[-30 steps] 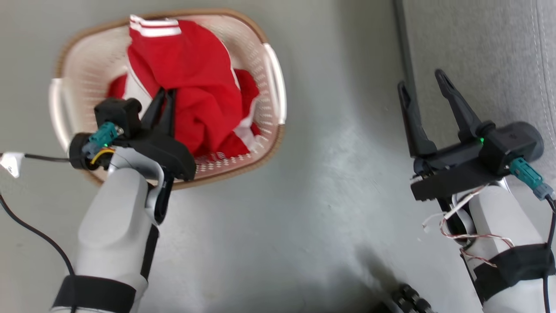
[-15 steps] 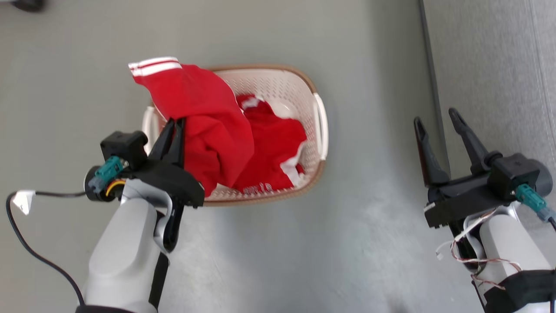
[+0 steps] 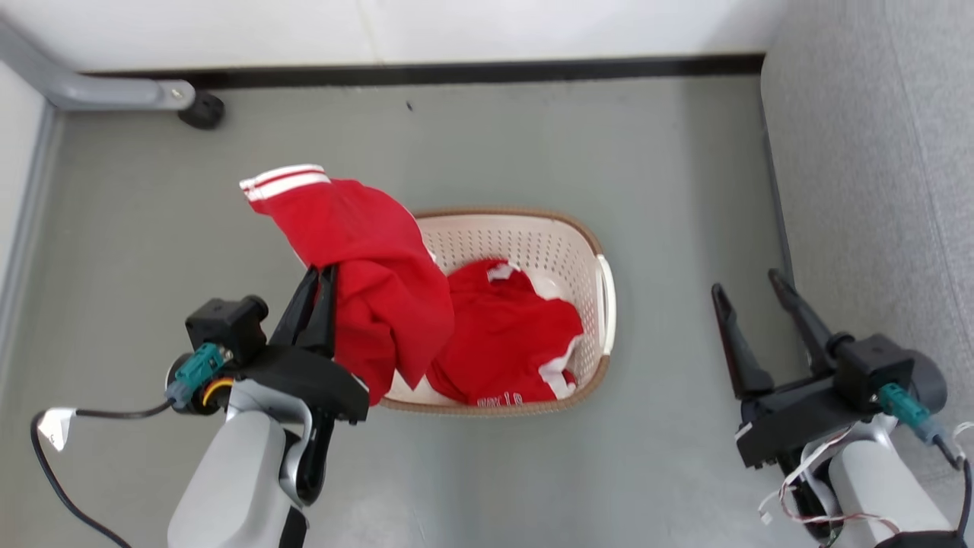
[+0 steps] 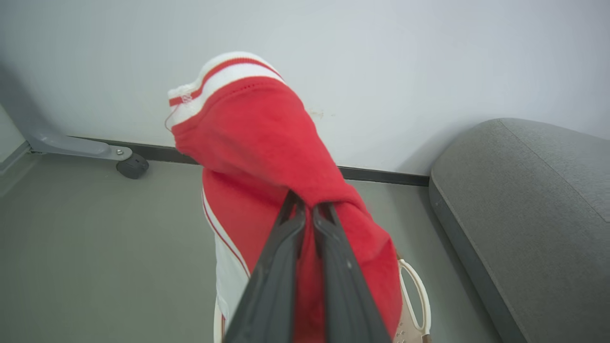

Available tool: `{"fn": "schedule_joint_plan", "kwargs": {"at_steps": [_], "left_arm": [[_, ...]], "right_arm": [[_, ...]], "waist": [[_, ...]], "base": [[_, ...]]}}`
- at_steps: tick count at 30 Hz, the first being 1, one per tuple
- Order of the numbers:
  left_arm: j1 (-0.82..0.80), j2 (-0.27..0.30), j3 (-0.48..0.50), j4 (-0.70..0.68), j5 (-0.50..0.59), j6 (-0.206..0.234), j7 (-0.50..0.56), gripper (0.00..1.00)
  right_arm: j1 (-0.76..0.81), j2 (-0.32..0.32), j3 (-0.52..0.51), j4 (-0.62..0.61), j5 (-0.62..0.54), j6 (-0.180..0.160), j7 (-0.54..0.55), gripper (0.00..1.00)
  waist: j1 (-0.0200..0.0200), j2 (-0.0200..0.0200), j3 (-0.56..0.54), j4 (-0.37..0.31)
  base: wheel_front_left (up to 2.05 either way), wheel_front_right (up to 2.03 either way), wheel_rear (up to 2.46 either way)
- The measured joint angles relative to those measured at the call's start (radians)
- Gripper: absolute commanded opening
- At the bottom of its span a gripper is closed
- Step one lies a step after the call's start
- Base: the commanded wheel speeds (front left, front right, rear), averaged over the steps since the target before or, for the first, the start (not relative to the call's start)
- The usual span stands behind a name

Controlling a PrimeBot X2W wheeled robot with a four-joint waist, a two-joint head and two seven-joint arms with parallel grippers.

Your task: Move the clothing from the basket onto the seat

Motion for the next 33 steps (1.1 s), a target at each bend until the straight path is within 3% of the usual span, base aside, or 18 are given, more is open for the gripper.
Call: {"fn": "schedule_joint_plan", "kwargs": {"at_steps": [14, 21, 33], "left_arm": [[0.196, 0.015, 0.004, -0.075, 0.000, 0.000, 0.000, 0.00], [0.284, 0.036, -0.001, -0.152, 0.004, 0.000, 0.000, 0.00], [0.299, 0.038, -0.038, -0.277, 0.030, 0.000, 0.000, 0.00]], "right_arm": [[0.107, 0.010, 0.123, 0.015, 0.046, 0.000, 0.000, 1.00], [0.158, 0.015, 0.235, -0.019, 0.062, 0.000, 0.000, 1.00], [0.097, 0.032, 0.415, -0.041, 0.094, 0.000, 0.000, 1.00]], "waist": [[0.0001, -0.0001, -0.212, 0.044], [0.0001, 0.0000, -0.306, 0.057], [0.0002, 0.0001, -0.360, 0.091]], "base": [[0.00, 0.00, 0.00], [0.00, 0.00, 0.00], [0.00, 0.00, 0.00]]}}
